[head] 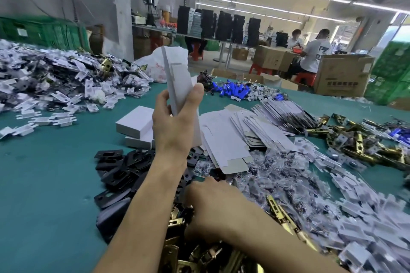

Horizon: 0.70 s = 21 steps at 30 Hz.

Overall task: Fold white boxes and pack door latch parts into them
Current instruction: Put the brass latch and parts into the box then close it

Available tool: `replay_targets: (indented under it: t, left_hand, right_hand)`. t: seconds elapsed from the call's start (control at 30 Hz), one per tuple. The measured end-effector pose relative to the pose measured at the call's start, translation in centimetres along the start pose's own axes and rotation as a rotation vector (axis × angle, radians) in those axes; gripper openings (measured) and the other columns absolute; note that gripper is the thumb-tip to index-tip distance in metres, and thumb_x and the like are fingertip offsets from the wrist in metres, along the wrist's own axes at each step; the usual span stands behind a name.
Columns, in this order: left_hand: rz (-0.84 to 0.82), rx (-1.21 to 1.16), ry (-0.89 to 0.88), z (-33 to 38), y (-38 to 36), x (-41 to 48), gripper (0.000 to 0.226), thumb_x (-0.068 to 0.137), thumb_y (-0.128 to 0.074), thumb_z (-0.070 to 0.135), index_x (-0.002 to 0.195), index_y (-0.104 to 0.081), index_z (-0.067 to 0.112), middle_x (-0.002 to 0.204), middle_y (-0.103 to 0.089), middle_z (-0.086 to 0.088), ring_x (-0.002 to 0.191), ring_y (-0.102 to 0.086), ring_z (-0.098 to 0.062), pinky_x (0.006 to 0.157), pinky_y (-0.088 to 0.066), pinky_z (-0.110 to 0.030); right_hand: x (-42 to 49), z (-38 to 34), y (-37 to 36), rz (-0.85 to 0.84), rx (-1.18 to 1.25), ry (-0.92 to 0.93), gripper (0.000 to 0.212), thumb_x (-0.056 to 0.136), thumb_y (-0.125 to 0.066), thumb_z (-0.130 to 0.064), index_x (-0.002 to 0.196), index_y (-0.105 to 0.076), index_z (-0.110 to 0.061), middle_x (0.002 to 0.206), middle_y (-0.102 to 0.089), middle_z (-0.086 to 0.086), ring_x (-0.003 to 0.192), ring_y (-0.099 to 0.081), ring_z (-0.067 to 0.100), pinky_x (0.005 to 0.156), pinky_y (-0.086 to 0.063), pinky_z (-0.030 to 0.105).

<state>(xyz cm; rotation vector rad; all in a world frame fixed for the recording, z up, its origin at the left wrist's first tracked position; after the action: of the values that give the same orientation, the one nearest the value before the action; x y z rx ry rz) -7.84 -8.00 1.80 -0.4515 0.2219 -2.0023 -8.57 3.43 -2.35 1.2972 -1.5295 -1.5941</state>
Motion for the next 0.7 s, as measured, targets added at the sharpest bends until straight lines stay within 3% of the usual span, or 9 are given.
replay_targets:
  t: [0.1, 0.2, 0.3, 0.4, 0.47, 0.53, 0.6, 0.7]
  left_hand:
    - [0.055, 0.0, -0.008, 0.0, 0.4, 0.2, 0.054, 0.062, -0.073, 0.068, 0.104, -0.064, 0.035, 0.075, -0.065, 0.026, 0.075, -0.062, -0.001, 0.082, -0.059, -0.056]
    - [0.069, -0.023, -0.024, 0.0, 0.3, 0.2, 0.034, 0.071, -0.069, 0.059, 0.099, -0.065, 0.039, 0.074, -0.064, 0.031, 0.065, -0.059, 0.007, 0.068, -0.063, -0.049]
    - [0.07, 0.001, -0.057, 0.2, 0.2, -0.1, 0.035, 0.069, -0.071, 0.049, 0.099, -0.064, 0.032, 0.069, -0.062, 0.028, 0.06, -0.057, 0.004, 0.058, -0.063, -0.047]
    - [0.06, 0.043, -0.073, 0.0, 0.2, -0.1, 0.048, 0.067, -0.077, 0.041, 0.109, -0.061, 0.026, 0.072, -0.064, 0.026, 0.055, -0.057, 0.004, 0.055, -0.062, -0.048]
    - [-0.001, 0.058, -0.032, -0.6, 0.0, 0.0, 0.073, 0.064, -0.082, 0.039, 0.13, -0.053, 0.023, 0.083, -0.068, 0.021, 0.06, -0.062, 0.003, 0.053, -0.062, -0.043]
    - [-0.093, 0.069, 0.052, -1.5, -0.4, 0.0, 0.085, 0.06, -0.082, 0.04, 0.137, -0.048, 0.028, 0.101, -0.067, 0.01, 0.076, -0.068, -0.005, 0.054, -0.06, -0.036]
    - [-0.202, 0.131, 0.117, -2.3, -0.9, -0.2, 0.077, 0.06, -0.079, 0.038, 0.132, -0.053, 0.03, 0.11, -0.064, 0.005, 0.089, -0.067, -0.014, 0.056, -0.06, -0.032]
    - [-0.371, 0.219, 0.246, -3.6, -1.7, -0.8, 0.057, 0.06, -0.073, 0.033, 0.116, -0.062, 0.029, 0.109, -0.064, 0.002, 0.094, -0.064, -0.023, 0.056, -0.059, -0.032]
  right_hand:
    - [0.2, 1.0, -0.1, 0.024, 0.156, -0.062, 0.025, 0.08, -0.069, -0.028, 0.076, -0.048, -0.016, 0.081, -0.048, 0.005, 0.081, -0.051, 0.029, 0.052, -0.032, 0.03]
    - [0.3, 2.1, -0.1, 0.055, 0.319, -0.109, 0.024, 0.079, -0.063, -0.026, 0.071, -0.046, -0.012, 0.073, -0.05, 0.007, 0.069, -0.051, 0.027, 0.049, -0.035, 0.029]
    - [0.6, 3.3, 0.5, 0.184, 0.473, -0.174, 0.022, 0.088, -0.056, -0.028, 0.091, -0.056, -0.007, 0.086, -0.062, 0.011, 0.077, -0.061, 0.028, 0.064, -0.05, 0.037]
    - [1.3, 5.3, 1.7, 0.314, 0.694, -0.235, 0.017, 0.098, -0.046, -0.025, 0.108, -0.048, -0.012, 0.092, -0.06, 0.005, 0.074, -0.06, 0.022, 0.064, -0.052, 0.035]
    - [1.4, 6.7, 2.5, 0.358, 0.811, -0.259, 0.036, 0.099, -0.042, -0.022, 0.134, -0.034, -0.026, 0.093, -0.057, 0.005, 0.083, -0.064, 0.028, 0.077, -0.058, 0.047]
    - [1.1, 7.9, 2.7, 0.332, 1.007, -0.282, 0.063, 0.097, -0.046, -0.015, 0.144, -0.016, -0.043, 0.095, -0.058, 0.01, 0.085, -0.068, 0.034, 0.077, -0.059, 0.056]
    - [0.7, 8.7, 2.9, 0.277, 1.212, -0.271, 0.086, 0.091, -0.055, 0.0, 0.144, -0.011, -0.051, 0.101, -0.057, 0.017, 0.074, -0.068, 0.03, 0.072, -0.061, 0.054]
    - [-0.4, 10.6, 4.4, 0.326, 1.142, -0.235, 0.1, 0.081, -0.059, 0.015, 0.148, -0.015, -0.044, 0.096, -0.062, 0.022, 0.067, -0.062, 0.025, 0.058, -0.055, 0.04]
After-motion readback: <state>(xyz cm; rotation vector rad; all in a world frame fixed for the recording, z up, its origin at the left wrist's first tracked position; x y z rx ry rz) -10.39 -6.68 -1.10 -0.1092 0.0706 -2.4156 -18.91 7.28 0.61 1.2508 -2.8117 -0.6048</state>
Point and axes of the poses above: each hand's wrist, its own x-axis towards the middle knuckle, its own y-axis out of the back of the hand, z = x × y, the point moved 5 cm from there along x, towards the middle knuckle
